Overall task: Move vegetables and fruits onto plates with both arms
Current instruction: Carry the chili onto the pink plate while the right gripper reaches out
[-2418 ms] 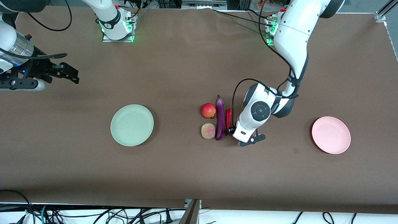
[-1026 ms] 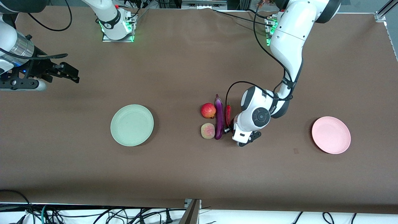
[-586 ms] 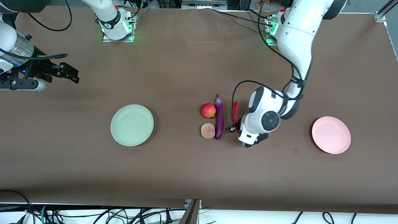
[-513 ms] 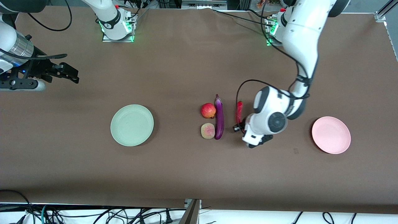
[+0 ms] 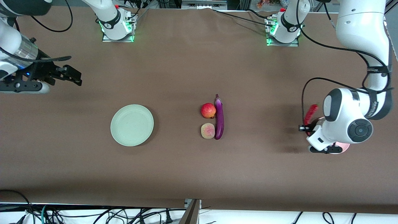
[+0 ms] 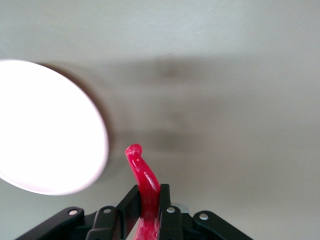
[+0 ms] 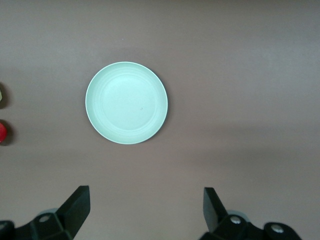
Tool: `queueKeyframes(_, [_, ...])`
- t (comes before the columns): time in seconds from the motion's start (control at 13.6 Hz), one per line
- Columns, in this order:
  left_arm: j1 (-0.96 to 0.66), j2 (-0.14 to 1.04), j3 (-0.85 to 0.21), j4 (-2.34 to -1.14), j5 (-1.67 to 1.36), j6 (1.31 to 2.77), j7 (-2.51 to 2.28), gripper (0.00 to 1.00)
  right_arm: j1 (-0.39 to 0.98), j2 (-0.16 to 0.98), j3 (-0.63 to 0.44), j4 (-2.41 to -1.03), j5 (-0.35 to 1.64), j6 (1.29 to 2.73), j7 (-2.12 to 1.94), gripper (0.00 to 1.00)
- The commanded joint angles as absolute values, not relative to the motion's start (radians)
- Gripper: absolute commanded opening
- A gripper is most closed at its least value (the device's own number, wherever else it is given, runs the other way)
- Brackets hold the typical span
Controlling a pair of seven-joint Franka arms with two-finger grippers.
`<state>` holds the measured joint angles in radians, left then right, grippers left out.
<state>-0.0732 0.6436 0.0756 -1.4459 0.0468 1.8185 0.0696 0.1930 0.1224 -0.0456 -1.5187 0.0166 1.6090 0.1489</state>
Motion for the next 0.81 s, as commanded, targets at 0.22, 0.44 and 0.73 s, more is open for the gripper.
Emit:
queueKeyframes(0.22, [0.02,0.716,0.064,-1.457,0.1,2.012,0.415,0.0,0.4,0.305,-0.04,-1.49,0.018,1.71,0.309,1.0])
queueKeyframes(0.44, [0.057,0.753,0.064,-1.456,0.1,2.088,0.497,0.0,0.51,0.441,-0.038,-1.48,0.058,1.912,0.492,1.0])
queueKeyframes(0.73, [0.061,0.744,0.064,-1.45,0.095,2.08,0.5,1.0,0.664,0.592,-0.04,-1.467,0.14,2.164,0.746,1.0])
